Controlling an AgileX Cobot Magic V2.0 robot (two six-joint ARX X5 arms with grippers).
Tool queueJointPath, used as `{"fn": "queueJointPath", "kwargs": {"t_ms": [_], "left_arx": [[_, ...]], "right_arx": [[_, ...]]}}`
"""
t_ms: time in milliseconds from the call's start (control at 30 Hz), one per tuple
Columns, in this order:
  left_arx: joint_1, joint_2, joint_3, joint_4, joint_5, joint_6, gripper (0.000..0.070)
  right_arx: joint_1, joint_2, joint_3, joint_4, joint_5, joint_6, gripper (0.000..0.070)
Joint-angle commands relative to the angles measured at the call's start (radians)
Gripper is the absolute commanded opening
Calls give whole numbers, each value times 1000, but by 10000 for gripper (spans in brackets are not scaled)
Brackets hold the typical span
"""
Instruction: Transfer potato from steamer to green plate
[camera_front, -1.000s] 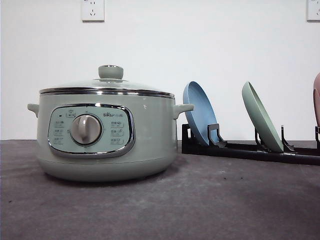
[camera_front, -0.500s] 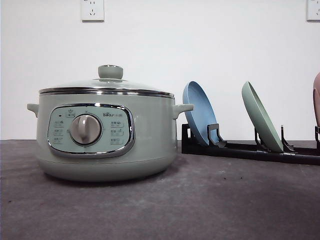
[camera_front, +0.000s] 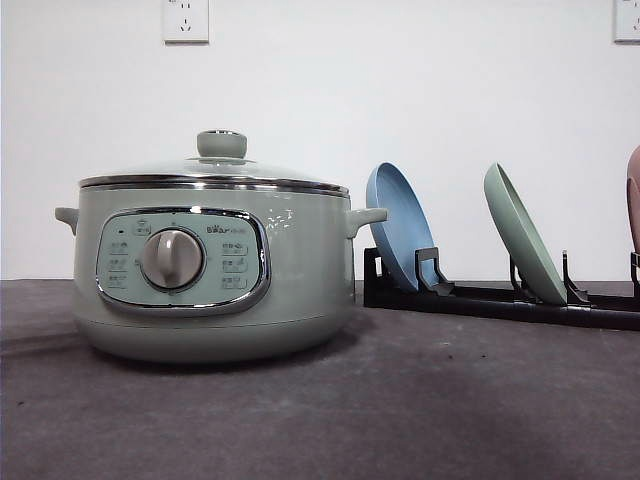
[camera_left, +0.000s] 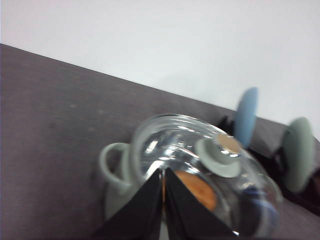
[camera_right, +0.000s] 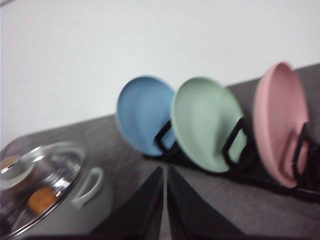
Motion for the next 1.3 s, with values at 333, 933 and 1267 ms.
{"fn": "queueJointPath", "kwargs": {"t_ms": [333,933,1267], "left_arx": [[-85,230,291,-188,259,129,2],[-211,233,294,-235,351,191,49],[-211,233,294,-232,351,195,577]], "right_arx": [[17,217,266,-248,-302,-140,0],[81,221,277,-315,-413,-197,0],[81,222,277,-314,-398,-196,352]]}}
